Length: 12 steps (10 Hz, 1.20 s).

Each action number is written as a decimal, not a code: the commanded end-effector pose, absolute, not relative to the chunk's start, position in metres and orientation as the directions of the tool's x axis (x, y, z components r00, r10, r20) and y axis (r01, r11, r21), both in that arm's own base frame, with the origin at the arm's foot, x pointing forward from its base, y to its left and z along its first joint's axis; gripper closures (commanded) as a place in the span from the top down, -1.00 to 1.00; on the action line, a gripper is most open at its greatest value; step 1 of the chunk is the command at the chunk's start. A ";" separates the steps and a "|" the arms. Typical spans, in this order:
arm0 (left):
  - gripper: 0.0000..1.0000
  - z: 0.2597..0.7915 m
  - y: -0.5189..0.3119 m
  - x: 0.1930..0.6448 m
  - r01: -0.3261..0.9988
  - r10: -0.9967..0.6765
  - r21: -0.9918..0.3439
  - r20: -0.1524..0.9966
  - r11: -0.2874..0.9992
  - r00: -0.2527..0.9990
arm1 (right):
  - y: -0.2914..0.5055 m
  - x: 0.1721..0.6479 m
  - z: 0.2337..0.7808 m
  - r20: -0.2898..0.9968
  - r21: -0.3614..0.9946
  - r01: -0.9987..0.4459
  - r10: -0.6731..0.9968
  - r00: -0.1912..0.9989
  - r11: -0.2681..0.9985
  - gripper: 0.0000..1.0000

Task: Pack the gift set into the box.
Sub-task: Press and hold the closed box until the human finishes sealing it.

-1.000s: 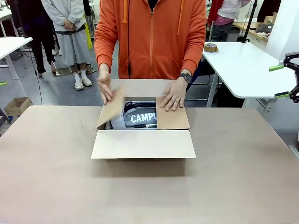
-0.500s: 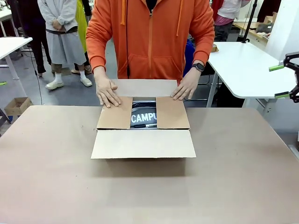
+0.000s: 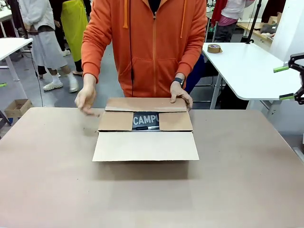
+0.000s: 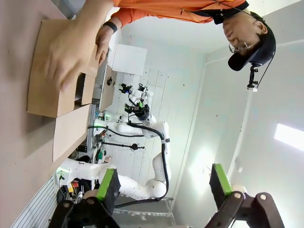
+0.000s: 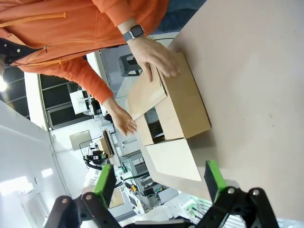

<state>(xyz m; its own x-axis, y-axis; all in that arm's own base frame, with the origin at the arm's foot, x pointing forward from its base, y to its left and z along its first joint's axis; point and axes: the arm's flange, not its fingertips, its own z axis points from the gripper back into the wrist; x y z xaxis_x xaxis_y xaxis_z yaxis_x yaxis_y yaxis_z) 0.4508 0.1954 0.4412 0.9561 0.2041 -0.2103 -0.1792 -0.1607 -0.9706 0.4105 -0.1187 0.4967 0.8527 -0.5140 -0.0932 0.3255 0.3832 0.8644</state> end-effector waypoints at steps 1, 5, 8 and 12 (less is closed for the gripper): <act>1.00 0.441 0.194 0.446 -0.174 0.193 -0.973 -0.202 -0.155 0.960 | -0.119 0.411 0.496 -0.078 0.873 0.304 -0.505 0.860 0.382 1.00; 1.00 0.441 0.194 0.446 -0.174 0.193 -0.973 -0.202 -0.155 0.960 | -0.119 0.411 0.496 -0.078 0.873 0.304 -0.505 0.860 0.382 1.00; 1.00 0.441 0.194 0.446 -0.174 0.193 -0.973 -0.202 -0.155 0.960 | -0.119 0.411 0.496 -0.078 0.873 0.304 -0.505 0.860 0.382 1.00; 1.00 0.441 0.194 0.446 -0.174 0.193 -0.973 -0.202 -0.155 0.960 | -0.119 0.411 0.496 -0.078 0.873 0.304 -0.505 0.860 0.382 1.00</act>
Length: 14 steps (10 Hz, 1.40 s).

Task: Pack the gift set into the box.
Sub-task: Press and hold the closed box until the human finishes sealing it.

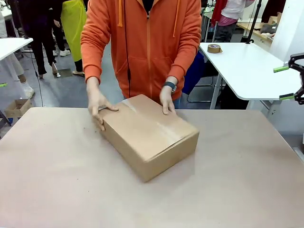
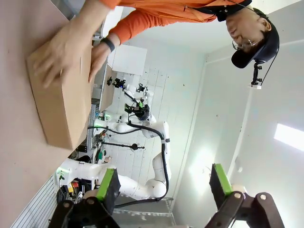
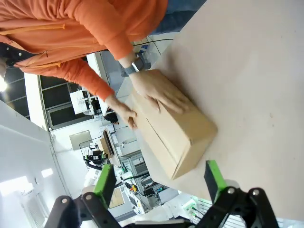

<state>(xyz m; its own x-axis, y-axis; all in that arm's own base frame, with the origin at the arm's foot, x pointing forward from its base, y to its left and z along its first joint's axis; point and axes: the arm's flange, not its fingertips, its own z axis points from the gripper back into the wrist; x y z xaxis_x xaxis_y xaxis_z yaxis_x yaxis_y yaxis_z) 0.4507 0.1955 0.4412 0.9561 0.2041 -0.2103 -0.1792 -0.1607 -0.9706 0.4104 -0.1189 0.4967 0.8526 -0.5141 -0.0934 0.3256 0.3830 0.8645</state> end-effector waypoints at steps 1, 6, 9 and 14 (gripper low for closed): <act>1.00 0.441 0.194 0.446 -0.174 0.193 -0.973 -0.202 -0.155 0.960 | -0.119 0.411 0.496 -0.078 0.873 0.304 -0.505 0.860 0.382 1.00; 1.00 0.441 0.194 0.446 -0.174 0.193 -0.973 -0.202 -0.155 0.960 | -0.119 0.411 0.496 -0.078 0.873 0.304 -0.505 0.860 0.382 1.00; 1.00 0.441 0.195 0.451 -0.179 0.204 -0.971 -0.210 -0.161 0.956 | -0.119 0.410 0.497 -0.094 0.864 0.326 -0.514 0.853 0.383 1.00; 1.00 0.414 -0.062 0.518 0.457 -0.366 -0.858 0.358 0.235 0.859 | 0.127 0.471 0.453 0.487 0.664 -0.539 0.247 0.838 0.518 1.00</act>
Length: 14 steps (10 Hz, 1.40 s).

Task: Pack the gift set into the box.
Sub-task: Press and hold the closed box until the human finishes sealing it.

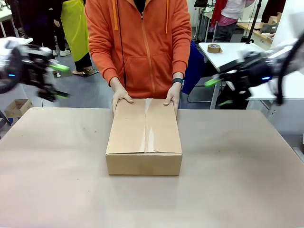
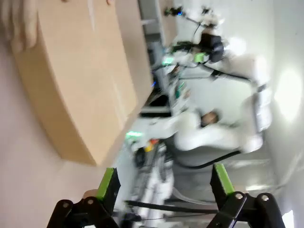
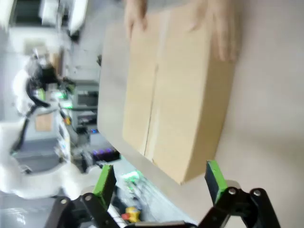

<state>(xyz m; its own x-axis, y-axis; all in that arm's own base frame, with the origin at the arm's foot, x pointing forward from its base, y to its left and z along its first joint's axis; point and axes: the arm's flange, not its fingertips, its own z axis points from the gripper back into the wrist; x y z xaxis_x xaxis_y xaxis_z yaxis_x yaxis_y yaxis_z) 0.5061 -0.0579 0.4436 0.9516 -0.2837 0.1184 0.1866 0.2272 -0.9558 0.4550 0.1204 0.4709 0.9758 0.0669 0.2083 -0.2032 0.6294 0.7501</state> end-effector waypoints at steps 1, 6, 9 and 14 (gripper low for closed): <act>1.00 0.402 -0.071 0.520 0.546 -0.322 -0.819 0.477 0.173 0.818 | 0.145 0.459 0.443 0.601 0.591 -0.678 0.322 0.732 0.438 1.00; 1.00 0.405 -0.106 0.525 0.470 -0.294 -0.856 0.402 0.215 0.867 | 0.179 0.446 0.446 0.408 0.634 -0.514 0.316 0.857 0.577 1.00; 1.00 0.391 -0.113 0.527 0.856 -0.277 -0.503 0.845 -0.122 0.457 | 0.202 0.460 0.433 0.873 0.313 -0.944 0.359 0.331 0.107 1.00; 1.00 0.380 -0.128 0.513 0.926 0.024 0.370 0.929 -0.081 -0.369 | 0.205 0.473 0.407 0.993 -0.107 -0.993 0.035 -0.109 -0.055 1.00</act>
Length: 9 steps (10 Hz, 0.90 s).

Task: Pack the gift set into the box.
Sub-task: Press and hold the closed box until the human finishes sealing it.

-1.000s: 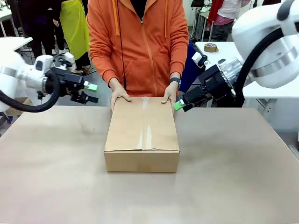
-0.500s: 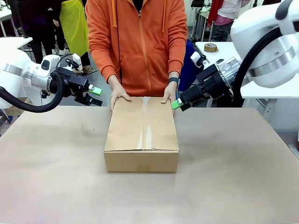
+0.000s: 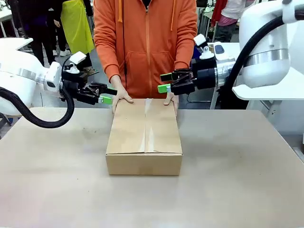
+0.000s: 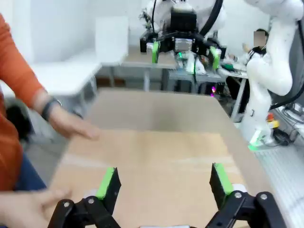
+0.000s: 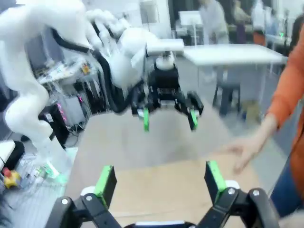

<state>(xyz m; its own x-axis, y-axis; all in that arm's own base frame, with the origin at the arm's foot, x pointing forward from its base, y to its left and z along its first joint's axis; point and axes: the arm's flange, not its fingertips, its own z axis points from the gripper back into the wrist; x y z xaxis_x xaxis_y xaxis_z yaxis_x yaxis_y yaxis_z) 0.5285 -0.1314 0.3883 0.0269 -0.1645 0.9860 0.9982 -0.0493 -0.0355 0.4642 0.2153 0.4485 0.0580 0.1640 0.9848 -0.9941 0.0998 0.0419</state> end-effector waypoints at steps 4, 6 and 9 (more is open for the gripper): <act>1.00 0.387 -0.128 0.525 0.993 -0.083 0.113 0.990 -0.013 -0.114 | 0.205 0.472 0.421 0.991 -0.048 -0.997 0.125 -0.041 0.056 1.00; 1.00 0.365 -0.140 0.521 0.991 -0.124 0.073 0.988 -0.116 -0.088 | 0.212 0.482 0.387 0.975 -0.069 -0.998 0.212 -0.069 -0.004 1.00; 1.00 0.325 -0.154 0.527 0.980 -0.211 0.137 0.963 -0.145 -0.166 | 0.201 0.501 0.335 0.983 -0.009 -1.000 0.181 -0.004 0.027 1.00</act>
